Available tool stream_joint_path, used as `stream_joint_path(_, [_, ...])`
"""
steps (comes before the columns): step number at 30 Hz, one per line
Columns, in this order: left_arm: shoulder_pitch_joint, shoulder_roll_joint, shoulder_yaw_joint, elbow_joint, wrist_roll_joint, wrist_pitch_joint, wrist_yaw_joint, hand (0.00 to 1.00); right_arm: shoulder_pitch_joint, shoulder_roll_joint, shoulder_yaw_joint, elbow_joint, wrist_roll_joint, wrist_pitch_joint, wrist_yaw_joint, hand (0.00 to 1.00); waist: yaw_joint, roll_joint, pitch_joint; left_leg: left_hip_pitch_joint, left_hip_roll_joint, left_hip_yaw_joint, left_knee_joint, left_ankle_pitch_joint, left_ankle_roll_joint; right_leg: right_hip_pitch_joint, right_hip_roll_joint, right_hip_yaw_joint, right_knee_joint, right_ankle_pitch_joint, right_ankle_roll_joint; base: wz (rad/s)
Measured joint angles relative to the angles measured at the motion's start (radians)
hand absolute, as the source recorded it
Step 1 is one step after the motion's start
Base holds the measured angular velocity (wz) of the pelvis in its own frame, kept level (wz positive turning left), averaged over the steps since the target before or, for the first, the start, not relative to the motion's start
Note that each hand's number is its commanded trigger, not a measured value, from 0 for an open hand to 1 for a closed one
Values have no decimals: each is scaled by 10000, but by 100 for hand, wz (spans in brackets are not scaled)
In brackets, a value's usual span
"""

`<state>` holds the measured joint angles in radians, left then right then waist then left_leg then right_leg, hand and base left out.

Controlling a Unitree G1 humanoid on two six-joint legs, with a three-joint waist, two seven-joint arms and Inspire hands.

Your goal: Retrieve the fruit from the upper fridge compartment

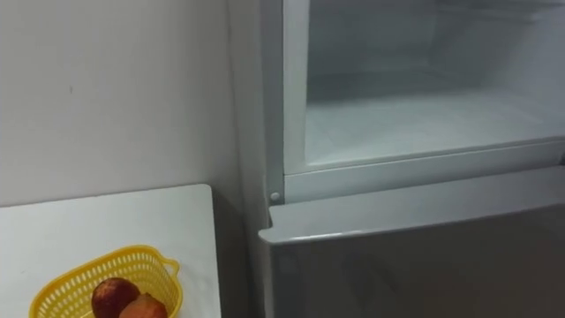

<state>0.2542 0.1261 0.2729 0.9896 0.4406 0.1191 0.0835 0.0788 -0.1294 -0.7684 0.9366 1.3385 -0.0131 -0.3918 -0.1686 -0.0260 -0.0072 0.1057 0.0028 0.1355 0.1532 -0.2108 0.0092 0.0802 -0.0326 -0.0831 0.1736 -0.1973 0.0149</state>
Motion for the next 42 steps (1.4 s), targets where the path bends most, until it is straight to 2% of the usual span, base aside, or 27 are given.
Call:
stream_joint_path(6, [75,-3,-14,-562,58,7,-60,0,-171,-14,0,-2966,-15,-485,-1023,0,65,-64,7,-208,10,9,23,3,0,-279,9,9,148,1,-2,-1])
stream_joint_path(12, [112,-17,-40,-625,-178,-37,-85,0,-327,-27,5,-5062,-43,-910,-1932,0,70,-62,44,-291,10,6,23,4,0,-304,8,-7,140,1,-3,0])
stream_joint_path(16, [159,-13,-37,-675,-156,-119,-77,0,-361,-34,4,-6394,-181,-1054,-2505,0,48,-72,67,-287,8,3,22,4,0,-307,10,4,136,1,-3,0])
stream_joint_path(19, [169,-15,-36,-745,-149,-180,-76,0,-346,-49,9,-7922,-834,-1199,-3140,0,78,-73,67,-361,10,7,9,4,1,-464,17,13,147,1,-3,0])
stream_joint_path(21, [169,6,-40,-745,-150,-187,-75,0,-347,-343,35,-8782,-985,-1406,-3539,0,66,-113,83,-405,8,8,11,6,3,-466,15,17,162,2,-3,0])
stream_joint_path(24, [174,73,-55,-654,-181,-280,-53,0,-389,-720,37,-9239,-1362,-1456,-3906,0,87,-177,112,-409,10,4,10,6,3,-467,16,11,155,2,-3,0])
stream_joint_path(32, [219,47,-231,-437,-163,-474,126,0,-388,-774,13,-10410,-3107,-1831,-4473,0,36,-156,100,-431,19,6,11,5,2,-481,27,12,150,3,-5,0])
stream_joint_path(34, [221,47,-230,-320,-163,-563,148,0,-393,-796,5,-10417,-3465,-1845,-4474,0,-5,-134,88,-435,18,6,11,5,2,-479,27,11,154,4,-6,0])
stream_joint_path(38, [330,34,-232,-266,-163,-591,149,0,-405,-800,-22,-10432,-4042,-1854,-4513,0,-207,-9,13,-448,20,2,10,5,2,-478,27,3,171,8,-9,0])
stream_joint_path(42, [314,39,-230,-279,-166,-631,149,0,-387,-841,-193,-10746,-4043,-1959,-5022,0,-289,65,-22,-454,25,-16,12,5,2,-465,27,-22,204,9,-10,0])
